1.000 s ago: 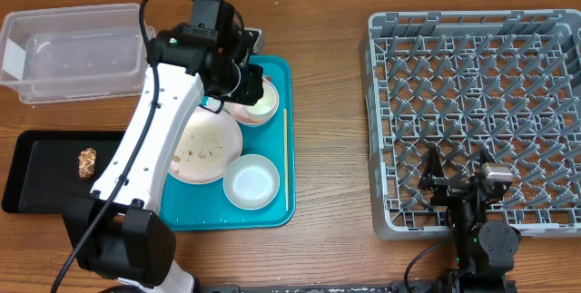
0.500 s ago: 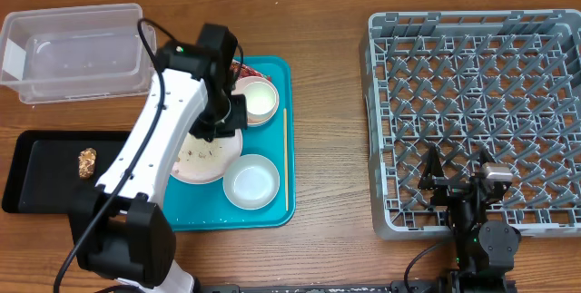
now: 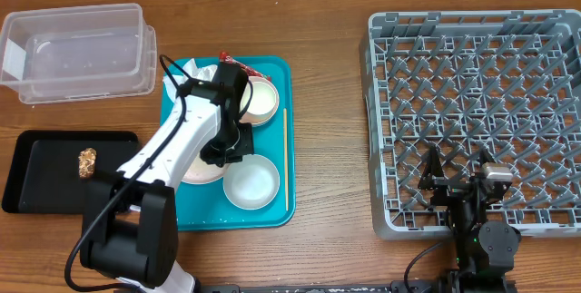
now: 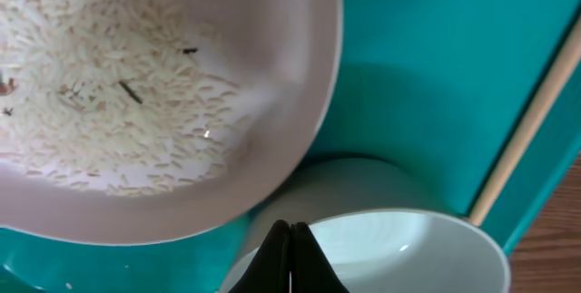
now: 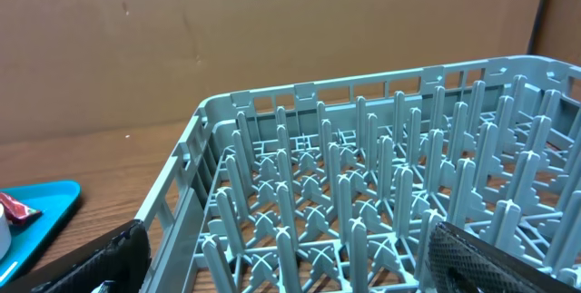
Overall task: Sort waste into correct bins and load items into the dishwasher
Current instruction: 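Move the left gripper to the white rice plate and grip its rim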
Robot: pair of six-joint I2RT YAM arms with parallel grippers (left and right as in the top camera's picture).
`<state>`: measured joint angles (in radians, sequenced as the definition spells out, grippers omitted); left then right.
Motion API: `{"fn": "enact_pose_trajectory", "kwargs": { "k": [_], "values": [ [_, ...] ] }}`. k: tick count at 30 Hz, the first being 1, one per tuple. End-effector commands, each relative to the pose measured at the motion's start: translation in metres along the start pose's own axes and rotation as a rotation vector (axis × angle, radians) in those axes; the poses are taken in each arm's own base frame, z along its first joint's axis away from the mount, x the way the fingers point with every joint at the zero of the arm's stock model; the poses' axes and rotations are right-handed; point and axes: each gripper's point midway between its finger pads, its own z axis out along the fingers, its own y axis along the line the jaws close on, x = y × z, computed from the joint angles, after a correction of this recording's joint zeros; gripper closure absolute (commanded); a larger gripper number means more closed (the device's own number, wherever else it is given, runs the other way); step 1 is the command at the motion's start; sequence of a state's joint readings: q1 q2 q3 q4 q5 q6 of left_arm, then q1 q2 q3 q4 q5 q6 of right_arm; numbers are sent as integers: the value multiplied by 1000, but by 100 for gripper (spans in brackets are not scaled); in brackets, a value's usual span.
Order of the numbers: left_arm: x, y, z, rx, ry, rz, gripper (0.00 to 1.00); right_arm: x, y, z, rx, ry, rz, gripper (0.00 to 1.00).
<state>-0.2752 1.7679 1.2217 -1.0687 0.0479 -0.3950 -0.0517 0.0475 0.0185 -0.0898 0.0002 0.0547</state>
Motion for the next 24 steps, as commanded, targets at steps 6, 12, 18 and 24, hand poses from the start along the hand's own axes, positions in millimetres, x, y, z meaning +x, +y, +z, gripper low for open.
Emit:
{"fn": "enact_pose_trajectory", "kwargs": {
  "k": [6, 12, 18, 24],
  "values": [
    [-12, 16, 1, -106, -72, -21, 96, 2, 0, 0, -1, -4, -3, 0],
    [-18, 6, 1, -52, -92, -17, 96, 2, 0, 0, -1, -4, -3, 0],
    [-23, 2, 2, -39, -112, -13, 96, 2, 0, 0, -1, -4, -3, 0],
    [2, -12, 17, -7, -38, 17, 96, 2, 0, 0, -1, -4, -3, 0]
  ]
}}
